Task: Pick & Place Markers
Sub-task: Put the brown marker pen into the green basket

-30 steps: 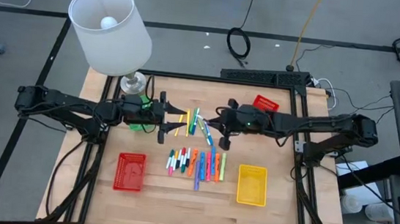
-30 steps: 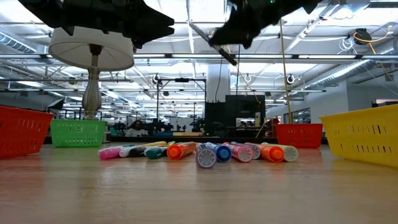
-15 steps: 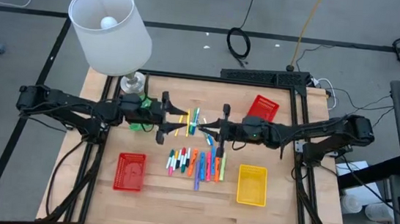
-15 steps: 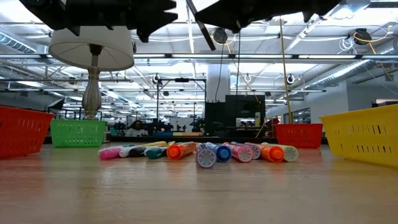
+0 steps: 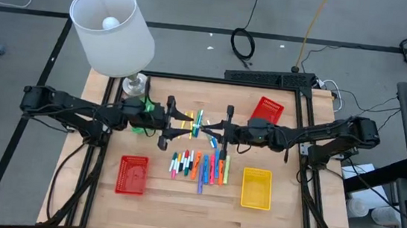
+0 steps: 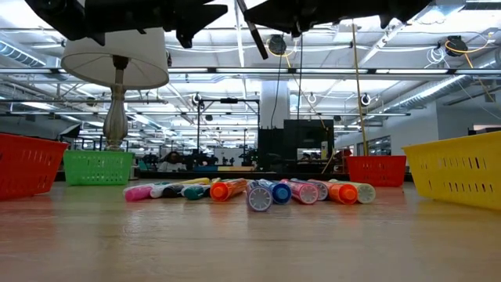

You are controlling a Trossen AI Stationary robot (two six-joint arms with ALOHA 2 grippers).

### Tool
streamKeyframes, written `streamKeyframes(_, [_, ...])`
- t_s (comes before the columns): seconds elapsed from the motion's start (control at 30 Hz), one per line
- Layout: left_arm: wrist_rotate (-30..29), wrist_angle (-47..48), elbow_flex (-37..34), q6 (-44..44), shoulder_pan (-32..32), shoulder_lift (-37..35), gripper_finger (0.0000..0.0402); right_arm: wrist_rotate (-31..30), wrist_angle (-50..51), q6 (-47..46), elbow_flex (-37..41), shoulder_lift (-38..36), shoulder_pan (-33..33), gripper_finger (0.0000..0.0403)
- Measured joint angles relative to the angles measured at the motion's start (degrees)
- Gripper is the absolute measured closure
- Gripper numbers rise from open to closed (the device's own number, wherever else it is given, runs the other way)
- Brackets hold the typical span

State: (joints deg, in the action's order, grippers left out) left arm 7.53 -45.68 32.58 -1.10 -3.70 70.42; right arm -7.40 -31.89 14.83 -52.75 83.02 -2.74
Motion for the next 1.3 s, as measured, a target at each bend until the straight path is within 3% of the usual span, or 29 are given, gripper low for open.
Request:
streamKeyframes(0.53, [-0.04, -1.08, 8.09, -1.57, 2.01, 10.22, 0.0211, 0.15, 0.41, -0.31, 0.00, 0.00, -0.28, 0.0383])
streamKeyframes(1.3, [-0.48, -1.58, 8.35, -1.74, 1.42, 10.70, 0.0211, 0.19, -0.03, 0.02, 0.00, 0.00, -0.44, 0.0383])
